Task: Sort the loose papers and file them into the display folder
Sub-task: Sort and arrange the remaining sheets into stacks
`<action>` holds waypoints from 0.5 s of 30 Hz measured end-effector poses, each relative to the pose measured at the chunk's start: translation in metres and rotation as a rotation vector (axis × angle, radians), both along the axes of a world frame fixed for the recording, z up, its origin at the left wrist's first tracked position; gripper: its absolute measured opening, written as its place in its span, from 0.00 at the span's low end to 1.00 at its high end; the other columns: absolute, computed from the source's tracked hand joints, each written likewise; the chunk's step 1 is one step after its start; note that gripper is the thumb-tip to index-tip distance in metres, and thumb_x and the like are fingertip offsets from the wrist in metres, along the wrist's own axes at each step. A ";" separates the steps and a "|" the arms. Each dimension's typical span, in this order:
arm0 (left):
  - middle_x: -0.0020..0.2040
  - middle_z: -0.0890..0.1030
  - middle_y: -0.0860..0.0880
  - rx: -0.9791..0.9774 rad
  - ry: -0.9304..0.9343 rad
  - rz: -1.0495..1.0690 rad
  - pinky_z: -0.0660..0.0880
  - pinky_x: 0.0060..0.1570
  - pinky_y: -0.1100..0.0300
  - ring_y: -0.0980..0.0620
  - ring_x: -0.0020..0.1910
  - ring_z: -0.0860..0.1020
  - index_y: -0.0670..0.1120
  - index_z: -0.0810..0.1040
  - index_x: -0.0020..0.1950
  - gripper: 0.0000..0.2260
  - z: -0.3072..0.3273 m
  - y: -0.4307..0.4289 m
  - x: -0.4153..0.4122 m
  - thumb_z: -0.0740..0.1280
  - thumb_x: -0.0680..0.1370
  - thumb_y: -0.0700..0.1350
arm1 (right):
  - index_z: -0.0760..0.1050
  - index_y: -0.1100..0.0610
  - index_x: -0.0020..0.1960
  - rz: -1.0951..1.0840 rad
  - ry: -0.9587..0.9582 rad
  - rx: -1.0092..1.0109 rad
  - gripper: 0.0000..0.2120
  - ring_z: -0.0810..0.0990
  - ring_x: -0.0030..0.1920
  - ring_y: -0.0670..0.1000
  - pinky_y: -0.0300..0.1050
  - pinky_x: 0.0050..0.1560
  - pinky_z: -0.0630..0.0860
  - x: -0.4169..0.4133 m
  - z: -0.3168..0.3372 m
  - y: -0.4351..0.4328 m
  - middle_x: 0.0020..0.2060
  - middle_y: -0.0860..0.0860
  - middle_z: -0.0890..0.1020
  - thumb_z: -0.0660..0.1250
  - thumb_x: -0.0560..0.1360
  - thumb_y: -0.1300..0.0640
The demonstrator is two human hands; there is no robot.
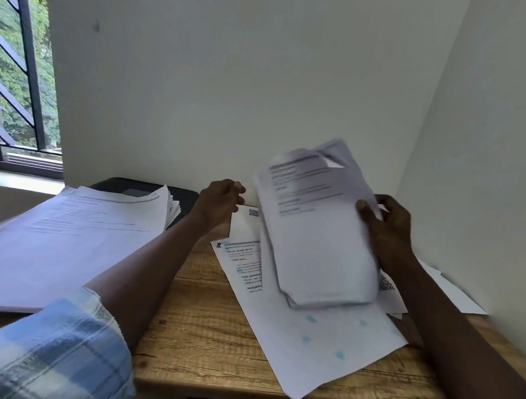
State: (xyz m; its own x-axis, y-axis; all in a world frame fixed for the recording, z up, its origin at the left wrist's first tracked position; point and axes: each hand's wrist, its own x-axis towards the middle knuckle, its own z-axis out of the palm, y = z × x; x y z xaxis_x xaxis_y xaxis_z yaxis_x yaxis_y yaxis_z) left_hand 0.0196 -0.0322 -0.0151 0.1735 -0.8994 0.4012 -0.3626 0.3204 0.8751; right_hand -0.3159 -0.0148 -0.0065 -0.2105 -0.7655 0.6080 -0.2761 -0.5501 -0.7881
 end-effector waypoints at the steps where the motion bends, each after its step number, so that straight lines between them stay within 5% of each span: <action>1: 0.49 0.84 0.50 -0.024 -0.221 0.052 0.78 0.50 0.55 0.49 0.48 0.81 0.49 0.81 0.56 0.11 -0.006 -0.003 0.003 0.61 0.85 0.51 | 0.80 0.49 0.46 -0.054 -0.090 -0.028 0.04 0.79 0.41 0.51 0.51 0.46 0.78 -0.005 0.001 -0.003 0.42 0.54 0.84 0.74 0.77 0.55; 3: 0.51 0.83 0.53 0.016 -0.567 0.064 0.76 0.54 0.52 0.50 0.51 0.80 0.52 0.79 0.60 0.14 -0.014 -0.002 0.006 0.60 0.84 0.58 | 0.79 0.49 0.46 -0.117 -0.287 -0.043 0.04 0.80 0.43 0.50 0.54 0.53 0.80 -0.018 -0.001 -0.010 0.44 0.52 0.83 0.73 0.77 0.55; 6: 0.55 0.82 0.52 0.093 -0.815 0.017 0.74 0.57 0.50 0.49 0.55 0.78 0.52 0.79 0.59 0.21 -0.013 0.001 -0.004 0.57 0.83 0.65 | 0.79 0.55 0.48 -0.134 -0.569 0.035 0.03 0.80 0.41 0.48 0.57 0.62 0.78 -0.031 -0.008 -0.021 0.43 0.49 0.82 0.72 0.79 0.60; 11: 0.58 0.81 0.55 0.199 -1.019 -0.017 0.72 0.54 0.54 0.53 0.55 0.76 0.56 0.80 0.62 0.35 -0.014 0.001 -0.021 0.57 0.71 0.80 | 0.76 0.56 0.45 -0.167 -0.758 0.189 0.06 0.77 0.39 0.47 0.50 0.60 0.77 -0.034 -0.010 -0.016 0.46 0.51 0.81 0.71 0.79 0.62; 13: 0.56 0.79 0.56 0.232 -1.054 -0.027 0.72 0.56 0.54 0.53 0.54 0.74 0.56 0.79 0.60 0.33 -0.014 0.002 -0.023 0.63 0.68 0.80 | 0.77 0.57 0.48 -0.137 -0.754 0.250 0.04 0.80 0.43 0.49 0.49 0.58 0.76 -0.036 -0.010 -0.017 0.52 0.53 0.81 0.71 0.80 0.59; 15: 0.53 0.79 0.57 0.252 -1.008 -0.021 0.73 0.55 0.55 0.54 0.53 0.75 0.57 0.79 0.56 0.28 -0.014 0.000 -0.023 0.68 0.68 0.76 | 0.79 0.60 0.56 -0.036 -0.730 0.344 0.12 0.82 0.53 0.54 0.54 0.60 0.78 -0.042 -0.009 -0.021 0.59 0.55 0.82 0.74 0.78 0.53</action>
